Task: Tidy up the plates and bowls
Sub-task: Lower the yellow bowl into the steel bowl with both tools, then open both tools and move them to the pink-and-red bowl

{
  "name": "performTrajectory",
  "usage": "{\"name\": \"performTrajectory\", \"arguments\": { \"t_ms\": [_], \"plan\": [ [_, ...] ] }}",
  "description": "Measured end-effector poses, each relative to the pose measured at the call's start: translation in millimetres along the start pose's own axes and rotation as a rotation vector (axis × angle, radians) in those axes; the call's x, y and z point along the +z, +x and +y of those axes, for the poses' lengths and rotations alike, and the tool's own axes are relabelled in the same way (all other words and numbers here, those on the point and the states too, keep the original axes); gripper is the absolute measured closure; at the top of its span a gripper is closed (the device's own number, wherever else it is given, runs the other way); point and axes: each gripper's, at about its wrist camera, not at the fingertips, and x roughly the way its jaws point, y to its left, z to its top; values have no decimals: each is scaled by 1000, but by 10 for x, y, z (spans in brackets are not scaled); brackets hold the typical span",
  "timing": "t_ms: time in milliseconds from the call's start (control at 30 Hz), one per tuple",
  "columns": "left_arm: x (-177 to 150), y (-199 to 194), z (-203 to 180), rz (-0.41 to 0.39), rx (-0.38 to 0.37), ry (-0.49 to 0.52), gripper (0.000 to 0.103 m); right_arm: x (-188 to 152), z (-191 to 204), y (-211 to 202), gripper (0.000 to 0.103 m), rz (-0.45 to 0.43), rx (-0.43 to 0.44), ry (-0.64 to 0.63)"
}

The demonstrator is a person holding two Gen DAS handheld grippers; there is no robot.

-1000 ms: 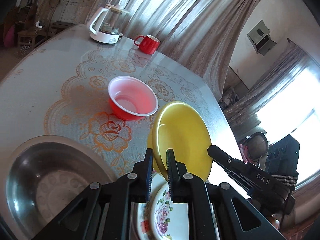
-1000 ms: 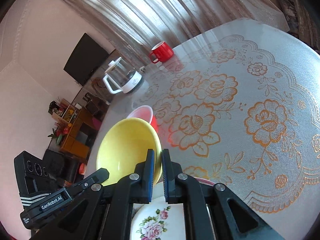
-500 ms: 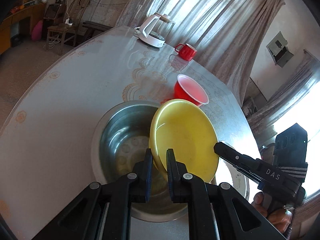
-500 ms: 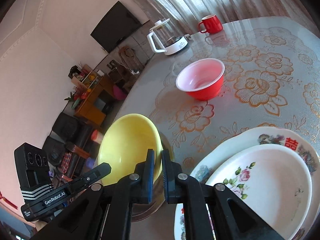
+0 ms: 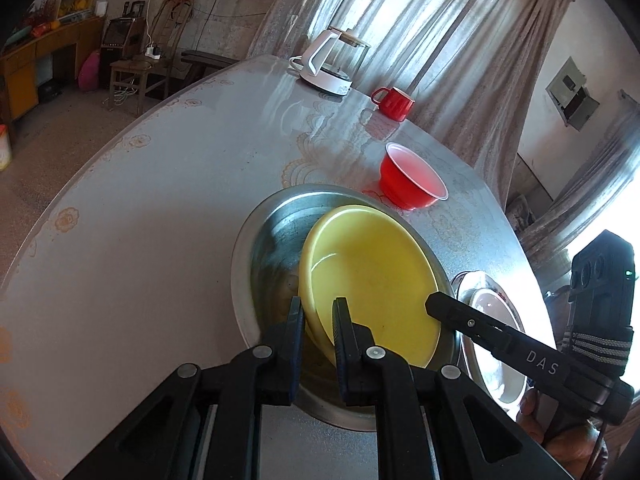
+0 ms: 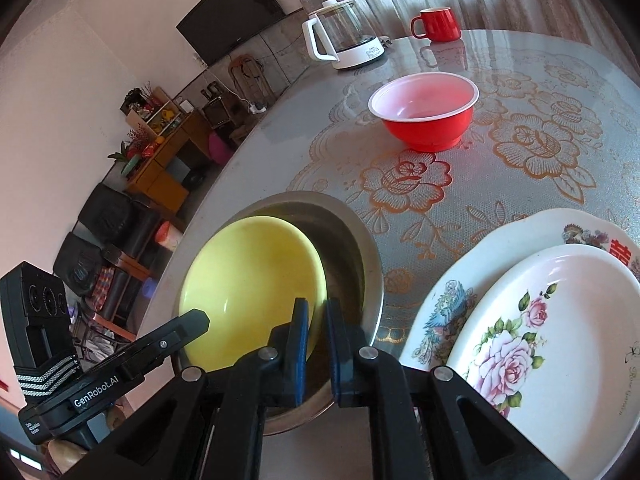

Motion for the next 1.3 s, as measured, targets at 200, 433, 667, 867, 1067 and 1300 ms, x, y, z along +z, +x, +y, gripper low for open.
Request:
{"name": "performTrajectory", "arguments": {
  "t_ms": [200, 433, 667, 867, 1067, 1300],
  "plan": [
    [-45, -11, -55, -21, 47, 34, 87, -58, 121, -50, 88, -12, -75, -70],
    [-110, -67, -85, -61, 106, 86, 84, -121, 256, -63, 78, -37, -130, -145],
    [-135, -106, -109, -79, 121, 109, 81, -155, 285, -88, 73, -64, -139, -167],
    [-169, -128, -152, -94, 137, 129, 77, -172, 283, -190, 68, -101, -167, -165],
    [-194, -167, -209, -117, 148, 148, 61, -180, 179, -275, 65, -120, -157, -113],
    [-222, -205, -260, -138, 169, 167, 52, -201, 99, -449, 59, -165, -121, -84]
  ]
}}
